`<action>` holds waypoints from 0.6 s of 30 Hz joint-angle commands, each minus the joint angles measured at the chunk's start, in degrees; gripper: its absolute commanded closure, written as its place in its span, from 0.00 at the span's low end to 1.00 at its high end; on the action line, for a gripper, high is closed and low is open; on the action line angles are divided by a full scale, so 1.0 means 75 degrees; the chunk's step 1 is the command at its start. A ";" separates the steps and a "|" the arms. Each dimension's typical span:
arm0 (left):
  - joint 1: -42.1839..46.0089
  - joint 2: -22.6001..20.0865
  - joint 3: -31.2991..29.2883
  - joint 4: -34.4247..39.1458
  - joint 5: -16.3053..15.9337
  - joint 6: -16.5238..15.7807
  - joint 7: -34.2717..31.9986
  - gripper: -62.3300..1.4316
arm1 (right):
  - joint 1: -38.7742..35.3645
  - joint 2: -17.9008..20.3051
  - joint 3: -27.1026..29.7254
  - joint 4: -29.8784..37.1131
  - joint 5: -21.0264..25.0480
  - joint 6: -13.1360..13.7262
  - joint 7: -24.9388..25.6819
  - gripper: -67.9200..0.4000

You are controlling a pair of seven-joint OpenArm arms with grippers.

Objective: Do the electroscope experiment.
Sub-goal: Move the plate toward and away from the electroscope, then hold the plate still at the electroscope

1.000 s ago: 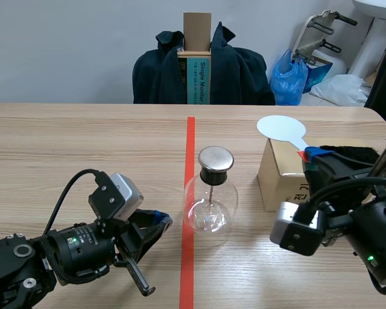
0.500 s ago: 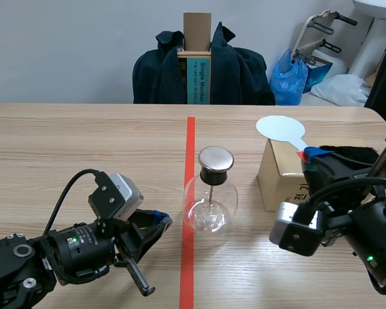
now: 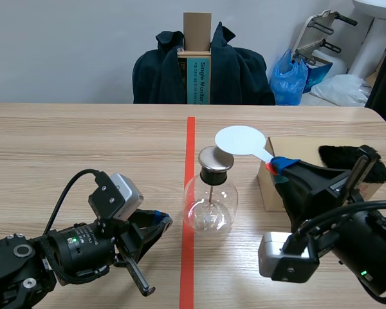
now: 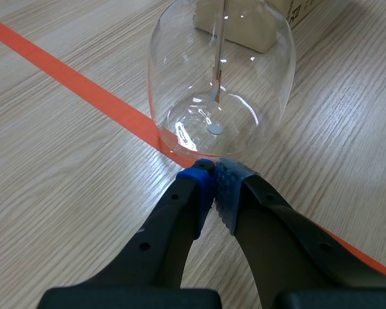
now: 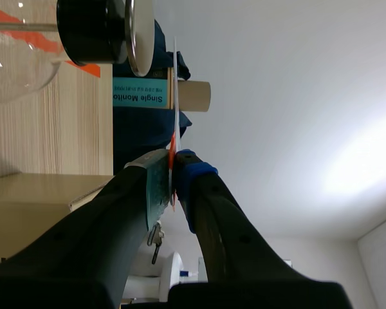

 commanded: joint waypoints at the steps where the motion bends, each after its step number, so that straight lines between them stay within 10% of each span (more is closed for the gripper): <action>1: -0.0047 0.0035 -0.0020 0.0195 -0.0026 -0.0012 -0.0102 0.94 | 0.0029 0.0122 0.0058 0.0114 0.0055 -0.0079 0.0090 0.98; 18: -0.0047 0.0035 -0.0020 0.0195 -0.0026 -0.0012 -0.0102 0.94 | 0.0029 0.0119 0.0058 0.0114 0.0055 -0.0079 0.0373 0.98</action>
